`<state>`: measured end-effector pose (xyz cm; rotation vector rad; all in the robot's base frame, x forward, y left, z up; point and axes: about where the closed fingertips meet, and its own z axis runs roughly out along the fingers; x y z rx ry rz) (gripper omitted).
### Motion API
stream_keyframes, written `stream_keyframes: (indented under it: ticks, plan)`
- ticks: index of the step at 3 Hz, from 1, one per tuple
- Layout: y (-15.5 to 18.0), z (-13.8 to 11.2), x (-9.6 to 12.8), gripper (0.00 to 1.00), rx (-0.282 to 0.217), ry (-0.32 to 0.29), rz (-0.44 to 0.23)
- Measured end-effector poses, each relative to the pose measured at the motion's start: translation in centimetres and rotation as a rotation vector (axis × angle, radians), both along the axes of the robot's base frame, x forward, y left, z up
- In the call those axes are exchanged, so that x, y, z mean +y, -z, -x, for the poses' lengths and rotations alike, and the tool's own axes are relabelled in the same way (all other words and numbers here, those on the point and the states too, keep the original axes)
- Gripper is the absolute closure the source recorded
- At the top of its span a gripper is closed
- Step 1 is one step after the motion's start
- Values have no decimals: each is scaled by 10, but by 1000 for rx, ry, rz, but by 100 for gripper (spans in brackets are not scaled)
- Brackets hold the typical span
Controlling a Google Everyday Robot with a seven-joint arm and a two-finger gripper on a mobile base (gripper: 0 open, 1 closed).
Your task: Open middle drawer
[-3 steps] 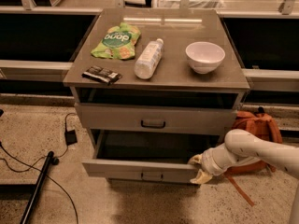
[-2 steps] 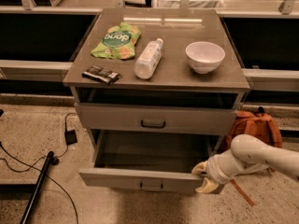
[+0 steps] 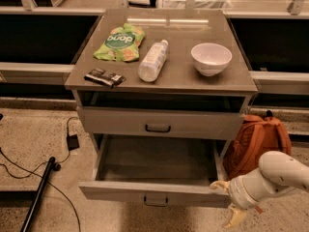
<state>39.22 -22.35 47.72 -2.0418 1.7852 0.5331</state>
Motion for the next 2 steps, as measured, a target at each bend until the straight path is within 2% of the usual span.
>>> stream_keyframes:
  ticks: [1, 2]
  plan:
    - [-25, 11, 0, 25, -16, -7, -2]
    - [-52, -5, 9, 38, -50, 0, -8]
